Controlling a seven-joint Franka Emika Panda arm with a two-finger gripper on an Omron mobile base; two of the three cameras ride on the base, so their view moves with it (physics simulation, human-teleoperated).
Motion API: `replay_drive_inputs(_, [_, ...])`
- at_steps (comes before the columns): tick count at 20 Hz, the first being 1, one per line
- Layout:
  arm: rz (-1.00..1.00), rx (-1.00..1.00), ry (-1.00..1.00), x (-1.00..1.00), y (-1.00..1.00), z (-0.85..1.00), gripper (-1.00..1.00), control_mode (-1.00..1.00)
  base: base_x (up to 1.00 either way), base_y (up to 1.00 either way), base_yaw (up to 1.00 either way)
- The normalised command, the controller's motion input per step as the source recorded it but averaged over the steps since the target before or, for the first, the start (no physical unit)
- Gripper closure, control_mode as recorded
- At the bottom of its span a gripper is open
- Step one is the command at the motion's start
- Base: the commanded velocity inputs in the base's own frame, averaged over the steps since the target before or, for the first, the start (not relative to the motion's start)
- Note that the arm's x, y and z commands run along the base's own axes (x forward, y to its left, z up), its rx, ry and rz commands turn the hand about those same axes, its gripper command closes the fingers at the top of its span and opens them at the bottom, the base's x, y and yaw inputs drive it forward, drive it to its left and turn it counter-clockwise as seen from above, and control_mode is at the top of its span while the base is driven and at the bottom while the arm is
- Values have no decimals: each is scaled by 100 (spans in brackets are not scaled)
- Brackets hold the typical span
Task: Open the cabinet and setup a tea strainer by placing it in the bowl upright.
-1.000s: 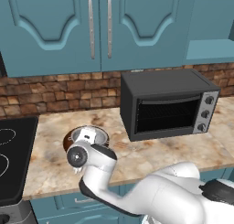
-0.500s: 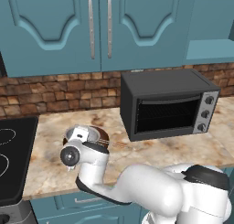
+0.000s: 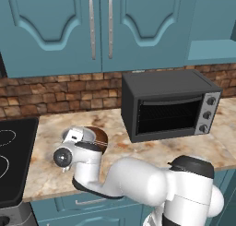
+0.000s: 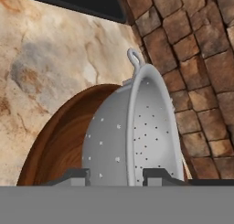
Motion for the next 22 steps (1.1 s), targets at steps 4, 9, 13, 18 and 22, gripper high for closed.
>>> replay_drive_inputs(4, [-1,0,4,0,4,0,-100,-100,0,0,0])
replay_drive_inputs(9, [0,0,2,0,0,0,-100,-100,0,0,0])
replay_drive_inputs(13, [0,0,1,0,0,0,-100,-100,0,0,0])
replay_drive_inputs(18, [-1,-1,5,0,0,7,-100,-100,0,0,0])
replay_drive_inputs(22, [-4,0,12,0,0,33,-100,-100,0,0,0])
